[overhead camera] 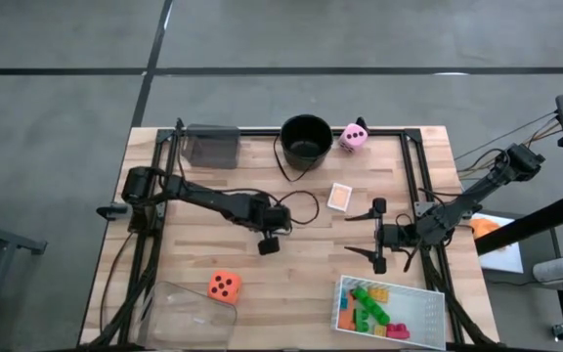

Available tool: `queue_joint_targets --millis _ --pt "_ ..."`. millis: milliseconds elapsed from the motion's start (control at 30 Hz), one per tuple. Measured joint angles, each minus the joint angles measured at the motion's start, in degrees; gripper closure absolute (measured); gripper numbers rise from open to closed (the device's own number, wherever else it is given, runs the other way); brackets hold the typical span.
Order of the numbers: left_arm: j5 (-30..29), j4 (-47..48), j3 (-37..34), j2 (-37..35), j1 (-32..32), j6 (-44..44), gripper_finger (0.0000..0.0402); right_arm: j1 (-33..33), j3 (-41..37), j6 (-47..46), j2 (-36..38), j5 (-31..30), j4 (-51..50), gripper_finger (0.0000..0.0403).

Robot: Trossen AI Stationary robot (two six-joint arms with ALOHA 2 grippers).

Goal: Pick & Place Toys
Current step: Put the blue deck of cards into the black bin

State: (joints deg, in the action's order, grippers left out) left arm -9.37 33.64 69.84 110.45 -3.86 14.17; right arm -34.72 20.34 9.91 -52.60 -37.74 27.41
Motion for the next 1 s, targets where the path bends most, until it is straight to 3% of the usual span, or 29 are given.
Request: queue_joint_targets --millis 233,500,600,733,1000 --pt "3.0 -5.3 -3.8 0.0 0.6 0.4 0.0002 0.0 0.0 -0.1 0.0 0.0 -0.1 0.0064" --pt "2.3 -9.5 -7.3 -0.4 1.6 3.3 0.0005 0.0 0.0 -0.1 0.0 0.0 -0.1 0.0064" --pt "2.1 -9.6 -7.5 -0.4 1.7 3.4 0.0029 0.0 0.0 -0.6 0.0 0.0 -0.1 0.0064" --pt "1.9 -10.3 -7.5 -0.5 1.7 2.8 0.0091 0.0 0.0 -0.6 0.0 0.0 -0.1 0.0064" --pt "0.6 -10.0 -7.7 -1.9 1.6 2.1 0.0097 0.0 0.0 -0.6 0.0 0.0 -0.3 0.0064"
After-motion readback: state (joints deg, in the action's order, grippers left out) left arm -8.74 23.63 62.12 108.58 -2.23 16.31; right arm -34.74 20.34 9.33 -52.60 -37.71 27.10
